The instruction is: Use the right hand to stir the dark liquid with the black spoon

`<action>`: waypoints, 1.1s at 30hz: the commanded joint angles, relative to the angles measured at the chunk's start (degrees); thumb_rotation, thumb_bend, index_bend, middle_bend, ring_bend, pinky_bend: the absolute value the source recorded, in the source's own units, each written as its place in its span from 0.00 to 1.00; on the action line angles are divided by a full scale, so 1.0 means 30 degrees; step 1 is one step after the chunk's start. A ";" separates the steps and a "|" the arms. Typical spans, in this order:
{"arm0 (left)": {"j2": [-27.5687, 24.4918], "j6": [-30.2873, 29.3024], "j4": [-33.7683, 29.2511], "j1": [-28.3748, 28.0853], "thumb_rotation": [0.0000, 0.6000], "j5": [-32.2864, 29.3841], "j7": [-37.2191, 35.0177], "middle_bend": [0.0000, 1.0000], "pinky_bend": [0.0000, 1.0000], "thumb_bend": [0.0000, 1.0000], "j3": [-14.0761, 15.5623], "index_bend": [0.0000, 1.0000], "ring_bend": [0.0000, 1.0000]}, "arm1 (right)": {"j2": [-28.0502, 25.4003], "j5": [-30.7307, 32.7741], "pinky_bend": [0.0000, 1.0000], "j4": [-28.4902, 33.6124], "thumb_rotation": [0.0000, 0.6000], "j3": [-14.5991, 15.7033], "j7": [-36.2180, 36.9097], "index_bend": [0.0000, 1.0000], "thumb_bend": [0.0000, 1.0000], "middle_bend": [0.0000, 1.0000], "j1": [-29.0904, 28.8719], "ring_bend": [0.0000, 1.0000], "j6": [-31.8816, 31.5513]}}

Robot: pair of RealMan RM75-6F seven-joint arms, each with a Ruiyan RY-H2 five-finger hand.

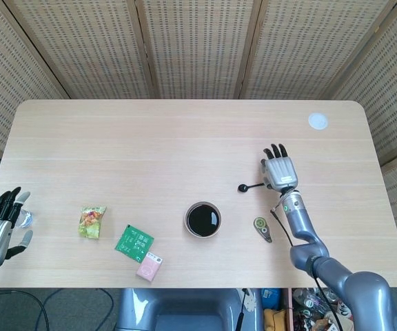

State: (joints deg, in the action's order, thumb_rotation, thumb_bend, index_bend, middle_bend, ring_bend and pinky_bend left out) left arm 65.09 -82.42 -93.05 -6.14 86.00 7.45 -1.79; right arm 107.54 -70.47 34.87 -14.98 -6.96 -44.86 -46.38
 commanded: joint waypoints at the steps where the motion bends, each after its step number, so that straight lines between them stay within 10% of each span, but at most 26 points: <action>1: -0.0006 0.0001 -0.0012 0.0006 1.00 -0.0017 0.0020 0.00 0.00 0.39 0.0017 0.00 0.00 | 0.0432 -0.0224 0.00 -0.0705 1.00 0.0301 0.0387 0.55 0.52 0.25 -0.0105 0.00 0.0255; 33: -0.0039 -0.0143 0.0151 0.0174 1.00 -0.0166 -0.0018 0.00 0.00 0.38 0.0200 0.00 0.00 | 0.2272 -0.1706 0.00 -0.4410 1.00 0.1707 0.1791 0.55 0.52 0.25 -0.0521 0.00 0.1530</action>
State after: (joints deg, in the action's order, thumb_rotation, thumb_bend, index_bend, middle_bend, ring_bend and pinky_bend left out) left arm 64.97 -82.87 -92.60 -5.61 85.51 7.39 -1.19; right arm 114.23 -75.48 21.92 -9.96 -1.73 -46.44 -41.96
